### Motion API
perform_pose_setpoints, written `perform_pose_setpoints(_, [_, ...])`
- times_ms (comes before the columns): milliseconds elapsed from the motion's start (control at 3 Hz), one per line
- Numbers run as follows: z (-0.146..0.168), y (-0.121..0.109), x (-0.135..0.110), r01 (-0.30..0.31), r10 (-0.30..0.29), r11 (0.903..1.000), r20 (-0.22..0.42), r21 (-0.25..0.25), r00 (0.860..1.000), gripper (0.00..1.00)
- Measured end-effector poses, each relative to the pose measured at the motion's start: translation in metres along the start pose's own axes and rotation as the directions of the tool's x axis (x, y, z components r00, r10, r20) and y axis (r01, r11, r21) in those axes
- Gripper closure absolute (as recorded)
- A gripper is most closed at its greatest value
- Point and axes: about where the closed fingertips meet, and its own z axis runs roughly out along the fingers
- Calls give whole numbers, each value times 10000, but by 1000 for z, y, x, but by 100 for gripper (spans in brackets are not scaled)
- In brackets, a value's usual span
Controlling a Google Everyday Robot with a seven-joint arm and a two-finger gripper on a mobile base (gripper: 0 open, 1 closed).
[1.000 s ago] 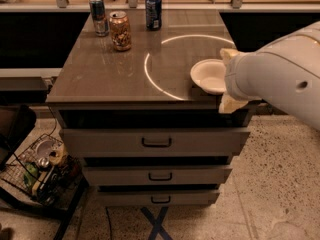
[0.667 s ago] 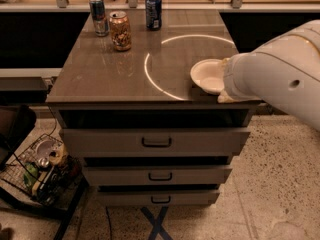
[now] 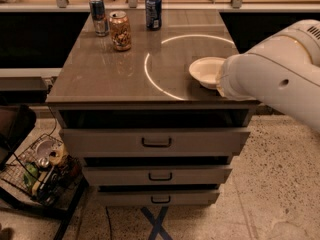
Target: Move paper bowl near orange can
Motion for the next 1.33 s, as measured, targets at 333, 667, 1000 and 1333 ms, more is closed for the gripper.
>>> perform_pose_setpoints(333, [2,0,0,69,-69,10000,-44,-41,10000,100])
perform_pose_setpoints(667, [0,-2,3,-142,142,9998,47,104,9999,100])
perform_pose_setpoints(1000, [-10,-27,2,120,-126,9973,83,729,9999,100])
perform_pose_setpoints(1333, [-23,-71,-3,672,-708,9859,179,1530,9973,100])
